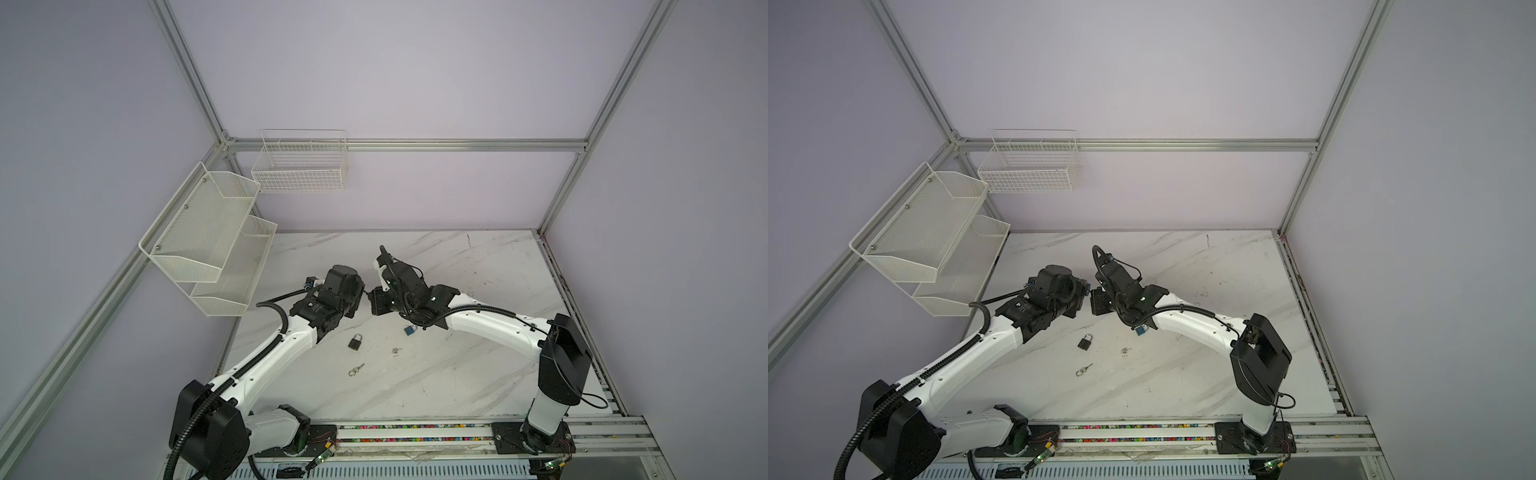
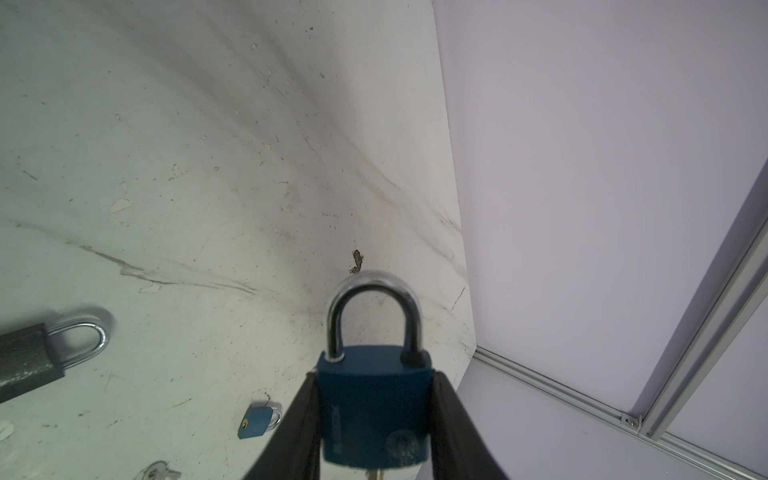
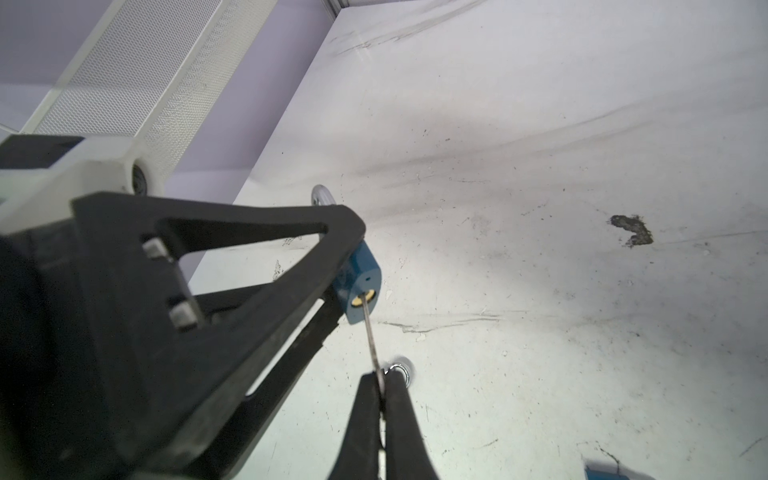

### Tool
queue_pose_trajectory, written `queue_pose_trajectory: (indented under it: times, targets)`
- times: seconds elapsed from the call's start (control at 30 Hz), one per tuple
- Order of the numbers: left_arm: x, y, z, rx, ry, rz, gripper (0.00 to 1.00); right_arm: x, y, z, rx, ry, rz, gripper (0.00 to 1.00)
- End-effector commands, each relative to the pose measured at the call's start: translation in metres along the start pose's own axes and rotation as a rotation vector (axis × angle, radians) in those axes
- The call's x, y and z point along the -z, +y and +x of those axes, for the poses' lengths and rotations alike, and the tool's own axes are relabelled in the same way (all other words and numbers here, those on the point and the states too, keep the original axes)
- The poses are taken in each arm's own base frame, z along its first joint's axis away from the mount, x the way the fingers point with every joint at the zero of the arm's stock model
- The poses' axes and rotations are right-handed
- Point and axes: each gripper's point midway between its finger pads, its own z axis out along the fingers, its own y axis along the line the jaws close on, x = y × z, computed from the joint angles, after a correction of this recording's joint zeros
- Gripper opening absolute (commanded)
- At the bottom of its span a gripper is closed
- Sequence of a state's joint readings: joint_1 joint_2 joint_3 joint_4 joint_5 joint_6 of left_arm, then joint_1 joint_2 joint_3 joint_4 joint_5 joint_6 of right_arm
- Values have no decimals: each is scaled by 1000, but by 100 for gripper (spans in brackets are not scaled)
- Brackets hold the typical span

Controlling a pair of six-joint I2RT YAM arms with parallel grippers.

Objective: Unlock with the key

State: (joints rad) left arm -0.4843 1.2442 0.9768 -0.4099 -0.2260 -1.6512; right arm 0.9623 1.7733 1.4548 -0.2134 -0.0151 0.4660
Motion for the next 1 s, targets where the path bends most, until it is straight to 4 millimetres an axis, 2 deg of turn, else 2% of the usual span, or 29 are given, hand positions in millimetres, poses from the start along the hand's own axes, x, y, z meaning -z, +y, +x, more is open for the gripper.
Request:
queue_pose_trajectory:
  times: [0.0,0.23,0.3,0.4,0.5,0.6,0.7,0.87,0.97]
  targets:
    - [12,-26,8,41,62,107,4,-4,0,-7,11,-29,10,0]
    - [17,-39,19,47,118,135,4,-8,8,-17,42,-61,-8,0]
    - [18,-42,22,25,113,140,4,-6,23,-21,41,-71,-88,0]
    - [18,-42,29,-17,118,130,2,5,56,-29,10,-69,-260,0]
    - [19,-40,39,-48,127,120,2,14,64,-42,-7,-93,-288,0]
    - [20,-36,50,-60,154,113,2,18,60,-54,-47,-123,-291,0]
    - [22,-35,55,-56,182,115,2,16,42,-62,-115,-151,-214,0]
    - [31,-42,65,-37,247,146,2,17,17,-68,91,-239,20,0]
    - [33,-40,68,-33,268,144,2,24,6,-70,186,-292,82,0]
